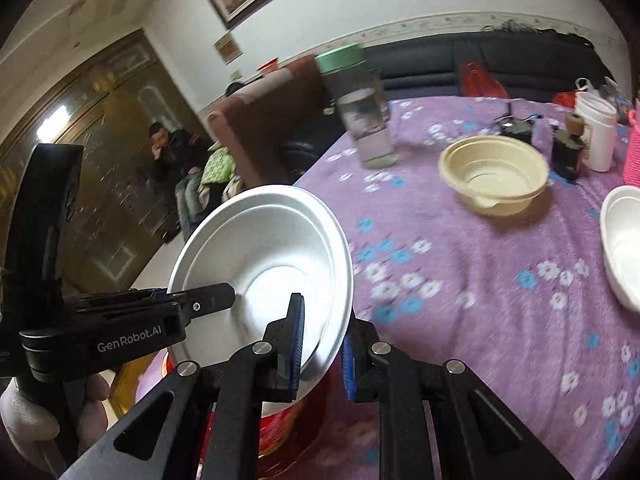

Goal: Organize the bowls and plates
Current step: 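Lift the white bowl with both grippers and carry it over the red stack, then lower the white bowl onto the red plates and open both grippers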

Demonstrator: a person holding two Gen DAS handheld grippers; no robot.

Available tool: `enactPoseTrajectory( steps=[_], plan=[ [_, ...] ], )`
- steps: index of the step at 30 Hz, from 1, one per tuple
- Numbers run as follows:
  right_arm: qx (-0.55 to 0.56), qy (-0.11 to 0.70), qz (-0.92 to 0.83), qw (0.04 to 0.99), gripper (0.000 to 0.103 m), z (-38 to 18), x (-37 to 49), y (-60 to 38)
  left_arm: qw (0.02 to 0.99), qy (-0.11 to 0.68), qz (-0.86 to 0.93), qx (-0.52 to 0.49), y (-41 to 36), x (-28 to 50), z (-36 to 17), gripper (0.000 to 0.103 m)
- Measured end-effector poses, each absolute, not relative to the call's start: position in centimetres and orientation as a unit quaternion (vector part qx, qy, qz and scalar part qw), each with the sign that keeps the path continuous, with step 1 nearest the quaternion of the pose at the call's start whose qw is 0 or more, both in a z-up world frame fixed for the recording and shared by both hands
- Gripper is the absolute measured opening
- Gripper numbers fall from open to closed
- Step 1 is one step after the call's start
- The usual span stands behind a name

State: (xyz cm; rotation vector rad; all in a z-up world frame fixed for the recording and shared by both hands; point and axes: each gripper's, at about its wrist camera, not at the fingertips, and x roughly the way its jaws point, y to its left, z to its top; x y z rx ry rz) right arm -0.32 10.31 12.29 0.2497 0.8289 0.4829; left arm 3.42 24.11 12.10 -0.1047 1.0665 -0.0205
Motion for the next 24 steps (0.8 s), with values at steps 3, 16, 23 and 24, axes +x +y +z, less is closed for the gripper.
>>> enactPoseTrajectory(
  steps=[3,16,23,24],
  plan=[
    [0.110,0.407,0.243,0.874,0.018,11.9,-1.2,11.8,0.859,0.508,0.000,-0.065,25.6,2.0,11.4,0.020],
    [0.066,0.441,0.246,0.861,0.018,9.0,-2.3,15.4,0.851,0.515,0.026,-0.094,28.6,-0.3,7.6,0.020],
    [0.060,0.425,0.247,0.869,0.019,9.5,-3.0,15.7,0.874,0.477,0.030,-0.091,28.3,-1.6,8.9,0.048],
    [0.054,0.420,0.245,0.872,0.020,9.7,-3.2,15.8,0.877,0.472,0.031,-0.091,28.3,-1.8,9.1,0.052]
  ],
)
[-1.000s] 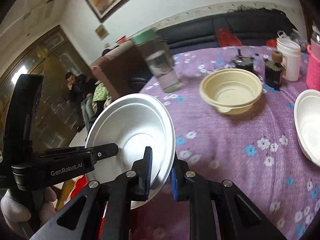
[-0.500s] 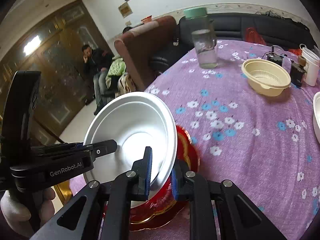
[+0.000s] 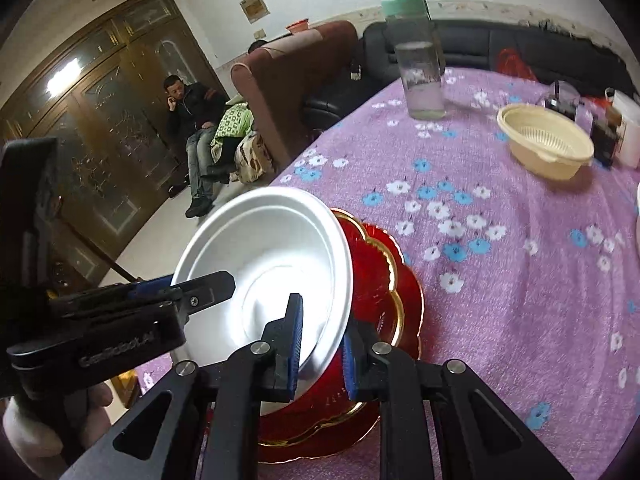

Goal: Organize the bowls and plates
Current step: 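Lower the white bowl onto the red plates and open both grippers, then move both grippers toward the second white paper bowl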

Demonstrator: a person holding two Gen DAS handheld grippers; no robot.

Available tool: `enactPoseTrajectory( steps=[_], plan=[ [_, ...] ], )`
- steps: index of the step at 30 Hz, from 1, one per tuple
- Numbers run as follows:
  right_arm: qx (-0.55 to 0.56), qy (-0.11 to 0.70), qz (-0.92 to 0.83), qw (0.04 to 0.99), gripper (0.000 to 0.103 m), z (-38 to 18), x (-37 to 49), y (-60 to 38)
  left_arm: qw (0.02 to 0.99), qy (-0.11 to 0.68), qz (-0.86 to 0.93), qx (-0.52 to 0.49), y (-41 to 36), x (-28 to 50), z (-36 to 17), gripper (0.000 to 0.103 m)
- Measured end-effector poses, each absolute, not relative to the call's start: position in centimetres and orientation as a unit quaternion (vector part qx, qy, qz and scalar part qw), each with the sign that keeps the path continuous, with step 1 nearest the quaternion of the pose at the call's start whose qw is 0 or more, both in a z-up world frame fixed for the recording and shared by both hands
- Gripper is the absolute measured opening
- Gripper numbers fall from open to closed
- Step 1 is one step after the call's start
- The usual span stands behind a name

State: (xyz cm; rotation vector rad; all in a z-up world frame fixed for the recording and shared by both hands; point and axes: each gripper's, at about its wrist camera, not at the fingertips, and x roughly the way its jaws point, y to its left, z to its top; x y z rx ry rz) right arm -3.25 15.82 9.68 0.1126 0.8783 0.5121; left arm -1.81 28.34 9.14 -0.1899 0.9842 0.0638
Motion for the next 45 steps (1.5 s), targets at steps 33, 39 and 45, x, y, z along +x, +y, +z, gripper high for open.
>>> enactPoseTrajectory(
  steps=[33,39,45],
  plan=[
    [0.087,0.357,0.206,0.907,0.060,12.5,-9.6,5.7,0.961,0.270,0.059,-0.017,21.5,-12.0,16.1,0.073],
    [0.118,0.360,0.150,0.913,0.060,11.5,-9.8,-0.5,0.960,0.268,0.067,0.041,18.4,-12.0,15.5,0.074],
    [0.151,0.360,0.103,0.915,0.060,10.6,-10.0,-6.5,0.957,0.272,0.064,0.077,15.3,-11.6,14.7,0.074]
  ],
)
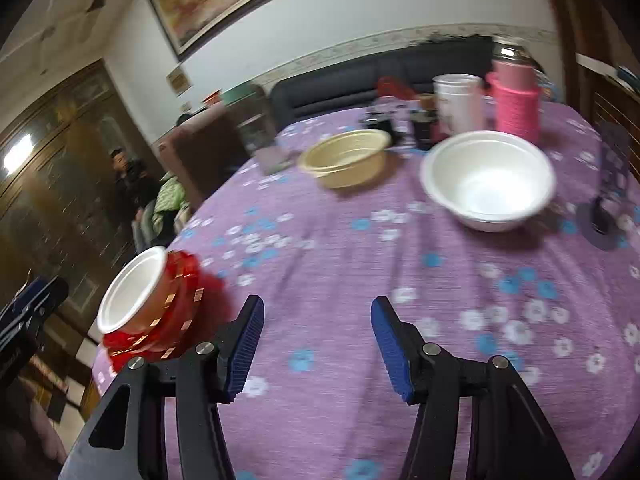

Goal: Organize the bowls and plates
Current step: 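Move both grippers toward the second white paper bowl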

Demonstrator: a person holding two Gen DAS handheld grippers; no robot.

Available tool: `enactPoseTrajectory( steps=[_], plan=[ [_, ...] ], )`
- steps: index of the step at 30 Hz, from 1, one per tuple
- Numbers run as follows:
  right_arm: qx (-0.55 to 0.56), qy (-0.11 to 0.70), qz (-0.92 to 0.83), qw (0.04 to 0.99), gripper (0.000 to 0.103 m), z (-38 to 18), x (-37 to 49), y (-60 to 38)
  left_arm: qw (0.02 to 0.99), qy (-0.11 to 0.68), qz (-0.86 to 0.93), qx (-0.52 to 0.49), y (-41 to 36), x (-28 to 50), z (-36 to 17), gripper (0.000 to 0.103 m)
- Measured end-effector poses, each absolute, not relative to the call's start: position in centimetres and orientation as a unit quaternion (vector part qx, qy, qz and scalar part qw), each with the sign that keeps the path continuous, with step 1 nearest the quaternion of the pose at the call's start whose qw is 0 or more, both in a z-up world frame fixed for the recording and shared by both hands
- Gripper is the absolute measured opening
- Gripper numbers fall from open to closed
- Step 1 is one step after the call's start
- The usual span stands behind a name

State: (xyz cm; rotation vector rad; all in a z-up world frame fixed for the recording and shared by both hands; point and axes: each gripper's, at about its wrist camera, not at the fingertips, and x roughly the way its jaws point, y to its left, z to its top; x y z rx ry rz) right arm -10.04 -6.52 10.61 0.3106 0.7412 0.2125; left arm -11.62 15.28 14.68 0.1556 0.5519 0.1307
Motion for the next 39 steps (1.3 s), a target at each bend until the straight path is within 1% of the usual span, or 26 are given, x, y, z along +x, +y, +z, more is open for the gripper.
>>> enactPoseTrajectory(
  steps=[10,17,19,21,23,27,33,39],
  plan=[
    [0.191,0.333,0.050,0.922,0.060,10.6,-10.9,-13.7,0.948,0.294,0.044,0.111,10.7,-10.1,13.0,0.074],
    [0.177,0.290,-0.021,0.940,0.060,11.7,-11.6,-16.6,0.944,0.305,0.028,0.126,8.2,-9.4,12.0,0.074],
    [0.176,0.276,-0.048,0.944,0.062,12.1,-11.7,-17.3,0.942,0.308,0.024,0.129,7.6,-9.2,11.8,0.074],
    [0.183,0.264,-0.061,0.945,0.069,12.5,-11.8,-18.1,0.941,0.311,0.020,0.131,7.2,-9.0,11.6,0.074],
    [0.182,0.259,-0.063,0.946,0.070,12.8,-11.8,-18.7,0.940,0.312,0.017,0.134,6.8,-8.9,11.5,0.074],
    [0.178,0.269,-0.059,0.945,0.074,12.8,-11.3,-19.2,0.937,0.322,0.009,0.134,6.1,-8.1,11.0,0.074],
    [0.194,0.311,-0.041,0.930,0.074,11.4,-8.9,-19.4,0.932,0.337,-0.002,0.137,4.7,-6.5,10.4,0.074],
    [0.241,0.354,-0.032,0.903,0.074,9.7,-5.1,-20.2,0.925,0.357,-0.015,0.130,3.3,-4.1,9.7,0.074]
  ],
)
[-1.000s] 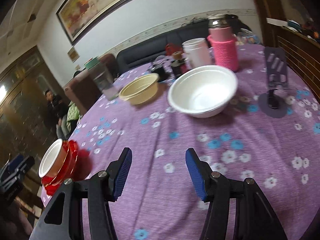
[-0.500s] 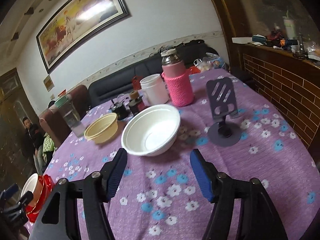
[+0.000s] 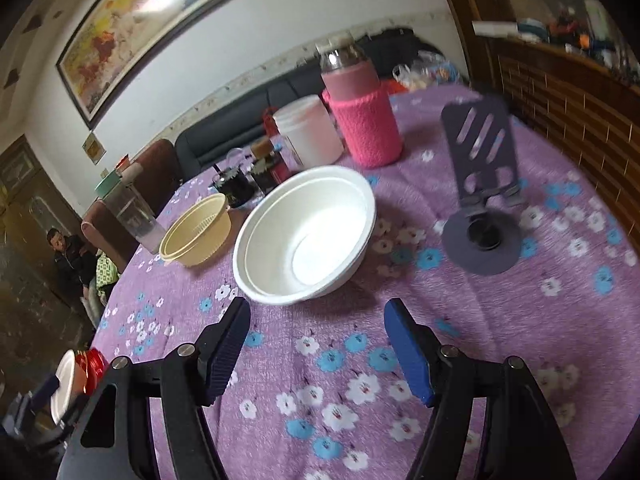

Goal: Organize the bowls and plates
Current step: 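Move both grippers toward the second white paper bowl, then grasp the second white bowl's rim with both grippers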

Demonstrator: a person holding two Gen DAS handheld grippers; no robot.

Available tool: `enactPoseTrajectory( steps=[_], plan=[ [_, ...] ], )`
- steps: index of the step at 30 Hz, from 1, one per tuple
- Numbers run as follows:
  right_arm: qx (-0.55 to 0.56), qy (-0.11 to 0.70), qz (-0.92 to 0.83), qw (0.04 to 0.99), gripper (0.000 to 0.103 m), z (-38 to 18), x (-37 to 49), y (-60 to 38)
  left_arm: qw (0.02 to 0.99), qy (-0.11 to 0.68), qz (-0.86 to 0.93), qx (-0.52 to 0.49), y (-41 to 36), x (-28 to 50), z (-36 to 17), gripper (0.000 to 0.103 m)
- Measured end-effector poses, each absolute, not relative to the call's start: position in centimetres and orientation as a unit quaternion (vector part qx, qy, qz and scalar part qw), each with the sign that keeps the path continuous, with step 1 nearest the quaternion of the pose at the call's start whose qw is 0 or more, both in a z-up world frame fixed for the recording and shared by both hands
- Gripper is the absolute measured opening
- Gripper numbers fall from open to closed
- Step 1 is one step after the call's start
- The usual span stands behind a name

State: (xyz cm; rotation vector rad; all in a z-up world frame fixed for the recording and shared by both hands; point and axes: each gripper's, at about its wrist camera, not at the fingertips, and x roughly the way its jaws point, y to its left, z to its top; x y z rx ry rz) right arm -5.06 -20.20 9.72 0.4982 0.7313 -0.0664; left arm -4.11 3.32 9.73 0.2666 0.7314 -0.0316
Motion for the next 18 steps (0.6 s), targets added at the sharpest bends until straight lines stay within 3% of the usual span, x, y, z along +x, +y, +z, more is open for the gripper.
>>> enactPoseTrajectory(
  steps=[14,16,18],
  plan=[
    [0.268,0.383,-0.086,0.880,0.073,7.1,0.4,-21.0,0.885,0.454,-0.097,-0.021,-1.7,7.6,7.1,0.073],
    [0.275,0.385,-0.090,0.876,0.069,6.5,1.1,-21.4,0.875,0.469,-0.104,-0.052,-1.9,9.2,6.3,0.073],
    [0.286,0.388,-0.084,0.872,0.057,6.0,1.5,-21.8,0.870,0.477,-0.106,-0.069,-2.0,10.2,5.5,0.073]
  ],
)
